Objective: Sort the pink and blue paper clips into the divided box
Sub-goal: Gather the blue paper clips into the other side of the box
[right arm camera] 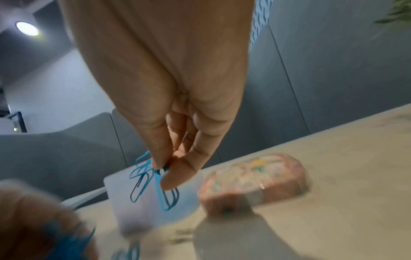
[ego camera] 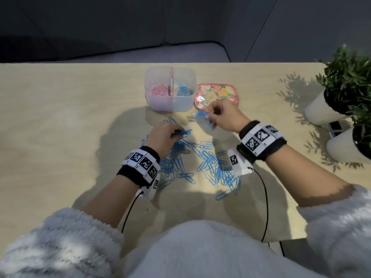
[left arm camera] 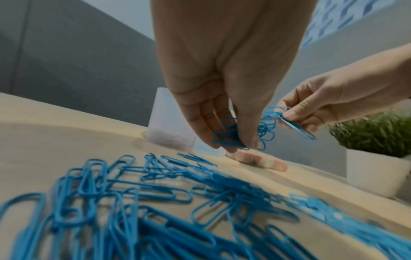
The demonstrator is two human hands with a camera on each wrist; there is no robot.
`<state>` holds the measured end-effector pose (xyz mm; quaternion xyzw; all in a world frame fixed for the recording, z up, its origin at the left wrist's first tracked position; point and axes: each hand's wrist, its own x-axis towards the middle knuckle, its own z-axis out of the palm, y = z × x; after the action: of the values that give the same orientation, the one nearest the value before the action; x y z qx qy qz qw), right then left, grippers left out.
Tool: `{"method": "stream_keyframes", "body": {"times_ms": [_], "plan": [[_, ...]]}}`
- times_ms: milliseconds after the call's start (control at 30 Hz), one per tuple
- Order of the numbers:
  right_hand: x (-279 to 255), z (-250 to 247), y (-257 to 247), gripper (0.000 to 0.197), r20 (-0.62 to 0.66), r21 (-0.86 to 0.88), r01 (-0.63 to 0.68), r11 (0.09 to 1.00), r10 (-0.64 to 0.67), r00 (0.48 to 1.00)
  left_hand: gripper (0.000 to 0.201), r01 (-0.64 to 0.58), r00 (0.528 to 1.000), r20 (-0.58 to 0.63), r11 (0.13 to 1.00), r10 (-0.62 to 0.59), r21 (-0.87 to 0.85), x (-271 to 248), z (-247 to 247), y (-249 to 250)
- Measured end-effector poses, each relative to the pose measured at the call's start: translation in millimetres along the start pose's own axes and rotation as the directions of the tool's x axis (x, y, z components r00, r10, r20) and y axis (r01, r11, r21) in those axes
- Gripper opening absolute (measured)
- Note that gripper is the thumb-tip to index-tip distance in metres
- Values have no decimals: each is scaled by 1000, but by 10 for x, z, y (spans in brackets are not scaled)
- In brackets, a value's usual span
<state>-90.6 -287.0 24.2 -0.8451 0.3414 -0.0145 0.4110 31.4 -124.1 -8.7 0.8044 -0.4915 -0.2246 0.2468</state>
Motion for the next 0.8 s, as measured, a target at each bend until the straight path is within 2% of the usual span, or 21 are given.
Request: {"method": "stream_keyframes", "body": {"times_ms": [67,167,267,400,533,667,733,800], "plan": [[223,-121,-134,24,-88,1,-16,1000,16,996,24,36,999,-18,997,-37,-63,-14,-62,21],[587,-218,-367,30,-190,132,-62,989,87,978,19,62,997,-42,988,-68,-139,5,-142,16],[861,-175,-529,16,-210,166,-127,978,161,964,19,69,994,-69,975,-86,-211,70,-261,58],[1006,-55,-649,22,-219,134,-166,977,192,957,21,95,986,-127,988,-111,-124,319,-522,152],[893,-26,-636,17,-249,172,-125,977,166,954,21,147,971,-177,985,-162,-95,700,-693,282],[494,-95,-533,18,-286,223,-18,975,84,955,21,203,974,-118,976,-194,72,1055,-689,443],[248,-107,-427,19,-249,228,-6,974,64,966,24,207,977,-86,965,-196,163,1160,-630,487],[5,-104,-301,22,-156,203,-1,979,34,987,28,200,980,-41,952,-195,233,1222,-560,524]]}}
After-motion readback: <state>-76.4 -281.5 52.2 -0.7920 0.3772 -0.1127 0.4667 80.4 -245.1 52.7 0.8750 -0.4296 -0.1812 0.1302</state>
